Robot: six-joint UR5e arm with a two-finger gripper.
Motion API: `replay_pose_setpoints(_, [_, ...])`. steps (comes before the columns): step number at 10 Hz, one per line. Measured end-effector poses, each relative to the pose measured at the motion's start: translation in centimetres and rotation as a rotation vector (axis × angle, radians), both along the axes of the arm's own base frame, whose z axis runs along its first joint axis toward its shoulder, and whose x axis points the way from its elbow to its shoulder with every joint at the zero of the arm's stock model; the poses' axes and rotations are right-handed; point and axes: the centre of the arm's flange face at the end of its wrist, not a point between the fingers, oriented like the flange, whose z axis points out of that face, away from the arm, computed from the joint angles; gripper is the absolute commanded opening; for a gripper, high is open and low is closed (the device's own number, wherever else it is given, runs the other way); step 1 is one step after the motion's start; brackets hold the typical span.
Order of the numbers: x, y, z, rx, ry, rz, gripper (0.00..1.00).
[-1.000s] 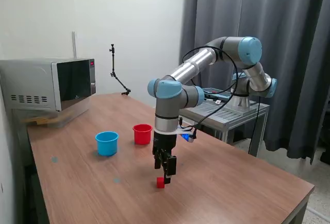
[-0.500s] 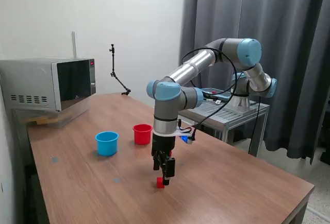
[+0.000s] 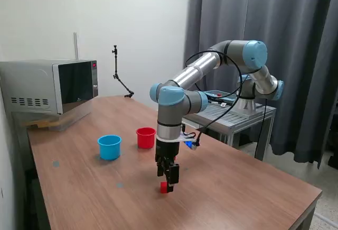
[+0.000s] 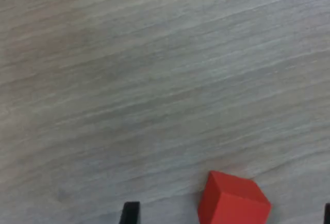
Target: Place red objects in the red bin, and blue objects in the blue bin.
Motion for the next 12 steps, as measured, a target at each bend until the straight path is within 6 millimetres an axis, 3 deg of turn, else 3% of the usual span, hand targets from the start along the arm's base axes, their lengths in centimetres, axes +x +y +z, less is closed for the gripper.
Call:
replay_pose_setpoints(8, [-0.08,-0.09,-0.83,-0.007,-0.022,0.0,1.0])
replay_pose_setpoints(9, [-0.08,-0.09,-0.83,-0.007,-0.022,0.0,0.0])
replay_pose_setpoints(12, [-0.1,-0.08,-0.82,-0.006,-0.021,0.0,0.0])
